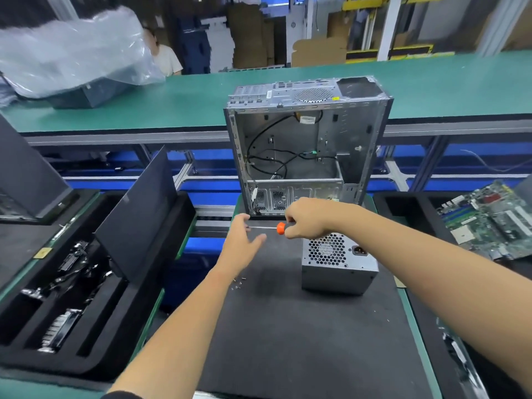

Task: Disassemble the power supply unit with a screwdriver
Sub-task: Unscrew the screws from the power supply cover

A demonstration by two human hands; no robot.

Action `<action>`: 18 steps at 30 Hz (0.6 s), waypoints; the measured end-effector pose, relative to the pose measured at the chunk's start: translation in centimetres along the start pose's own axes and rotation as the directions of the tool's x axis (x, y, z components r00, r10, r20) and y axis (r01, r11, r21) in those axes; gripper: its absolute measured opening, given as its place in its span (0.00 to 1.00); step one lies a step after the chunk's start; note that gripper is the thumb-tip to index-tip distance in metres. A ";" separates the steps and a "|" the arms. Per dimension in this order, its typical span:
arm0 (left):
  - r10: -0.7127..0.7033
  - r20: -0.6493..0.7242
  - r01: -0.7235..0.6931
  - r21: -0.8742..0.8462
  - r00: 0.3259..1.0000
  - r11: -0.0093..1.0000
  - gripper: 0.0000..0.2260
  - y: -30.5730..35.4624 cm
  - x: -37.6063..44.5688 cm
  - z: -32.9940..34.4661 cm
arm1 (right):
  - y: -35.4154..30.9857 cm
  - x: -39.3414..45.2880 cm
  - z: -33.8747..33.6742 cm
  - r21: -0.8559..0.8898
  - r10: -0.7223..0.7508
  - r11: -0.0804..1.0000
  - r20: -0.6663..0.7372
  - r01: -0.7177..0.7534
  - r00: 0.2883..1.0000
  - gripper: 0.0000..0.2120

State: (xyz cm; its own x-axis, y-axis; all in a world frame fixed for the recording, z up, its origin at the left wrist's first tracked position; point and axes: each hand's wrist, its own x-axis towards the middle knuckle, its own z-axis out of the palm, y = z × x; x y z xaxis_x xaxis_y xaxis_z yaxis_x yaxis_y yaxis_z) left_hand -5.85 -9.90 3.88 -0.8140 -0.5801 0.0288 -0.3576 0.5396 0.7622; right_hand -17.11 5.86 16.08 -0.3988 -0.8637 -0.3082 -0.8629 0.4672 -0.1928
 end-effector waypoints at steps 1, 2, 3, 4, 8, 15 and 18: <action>0.073 0.002 -0.073 0.017 0.997 0.997 0.15 1.3 0.2 0.0 | 0.0 -0.4 -0.4 0.004 0.005 1.000 -0.005 -0.005 1.000 0.17; 0.139 0.008 -0.139 0.074 0.990 0.988 0.10 2.5 0.4 0.0 | 0.1 -1.0 -1.0 0.007 0.012 1.000 -0.015 -0.012 1.000 0.17; 0.193 0.012 -0.193 0.119 0.981 0.974 0.04 3.6 0.5 0.1 | 0.3 -1.7 -1.8 0.012 0.022 1.000 -0.030 -0.021 0.999 0.16; 0.235 0.014 -0.235 0.136 0.972 0.962 0.04 4.7 0.5 0.1 | 0.7 -2.4 -2.7 0.017 0.031 0.999 -0.052 -0.030 0.998 0.16; 0.320 0.087 -0.330 0.159 0.944 0.931 0.11 8.8 0.3 1.5 | 3.4 -6.3 -6.7 0.036 0.059 0.998 -0.206 -0.052 0.977 0.16; 0.424 0.369 -0.467 0.031 0.827 0.884 0.12 14.8 -1.2 7.1 | 6.4 -10.4 -8.9 0.172 0.203 0.975 -0.449 -0.139 0.870 0.13; 0.421 0.448 -0.459 -0.024 0.789 0.888 0.03 14.6 -1.5 8.6 | 6.5 -10.7 -7.8 0.150 0.254 0.966 -0.400 -0.211 0.881 0.15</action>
State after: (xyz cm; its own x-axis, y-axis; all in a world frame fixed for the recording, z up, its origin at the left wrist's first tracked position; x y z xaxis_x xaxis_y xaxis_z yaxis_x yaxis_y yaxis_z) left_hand -13.77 4.13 9.42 -0.9977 0.0426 0.0535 0.0676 0.7307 0.6793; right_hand -20.91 16.71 25.43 -0.6947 -0.7174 0.0522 -0.7029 0.6617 -0.2610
